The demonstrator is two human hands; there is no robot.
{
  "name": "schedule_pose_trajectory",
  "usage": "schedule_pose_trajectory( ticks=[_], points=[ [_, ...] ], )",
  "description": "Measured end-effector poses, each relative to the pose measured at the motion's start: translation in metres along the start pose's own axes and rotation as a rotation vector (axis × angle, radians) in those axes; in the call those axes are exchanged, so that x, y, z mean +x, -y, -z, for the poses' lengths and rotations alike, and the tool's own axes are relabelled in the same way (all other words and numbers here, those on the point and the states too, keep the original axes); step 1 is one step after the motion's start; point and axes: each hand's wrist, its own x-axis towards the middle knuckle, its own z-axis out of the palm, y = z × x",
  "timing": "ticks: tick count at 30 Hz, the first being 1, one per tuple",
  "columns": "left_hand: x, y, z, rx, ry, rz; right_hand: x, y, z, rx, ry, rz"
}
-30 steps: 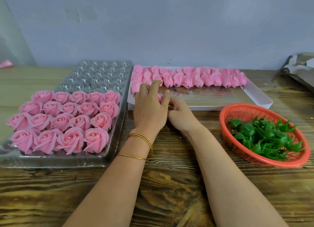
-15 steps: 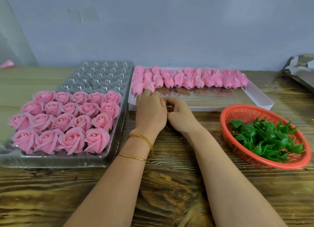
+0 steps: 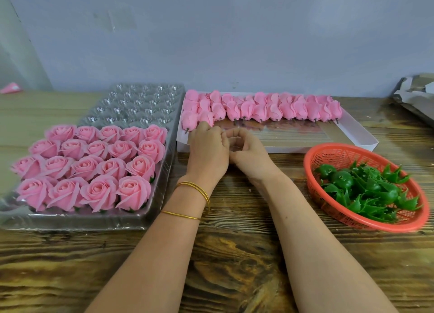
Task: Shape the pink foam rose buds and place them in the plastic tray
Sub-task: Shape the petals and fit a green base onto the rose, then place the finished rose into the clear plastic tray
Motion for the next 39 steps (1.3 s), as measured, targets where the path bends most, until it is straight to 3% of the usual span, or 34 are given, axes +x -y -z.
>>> schedule_pose_trajectory(
  ticks=[12, 18, 29, 34, 39],
  points=[
    [0.004, -0.003, 0.008, -0.069, 0.028, 0.007, -0.004, 0.013, 0.0, 0.248, 0.027, -0.08],
    [0.011, -0.005, 0.018, -0.018, -0.047, -0.022, -0.003, 0.014, 0.0, 0.432, 0.055, -0.065],
    [0.04, -0.027, 0.073, -0.007, -0.172, -0.139, 0.0, 0.01, 0.006, 0.346, 0.019, -0.101],
    [0.064, -0.022, 0.102, 0.065, -0.102, -0.181, -0.002, 0.011, 0.005, 0.311, 0.035, -0.115],
    [0.092, 0.017, 0.105, 0.214, 0.067, -0.097, -0.003, 0.013, 0.005, 0.28, 0.033, -0.11]
  ],
)
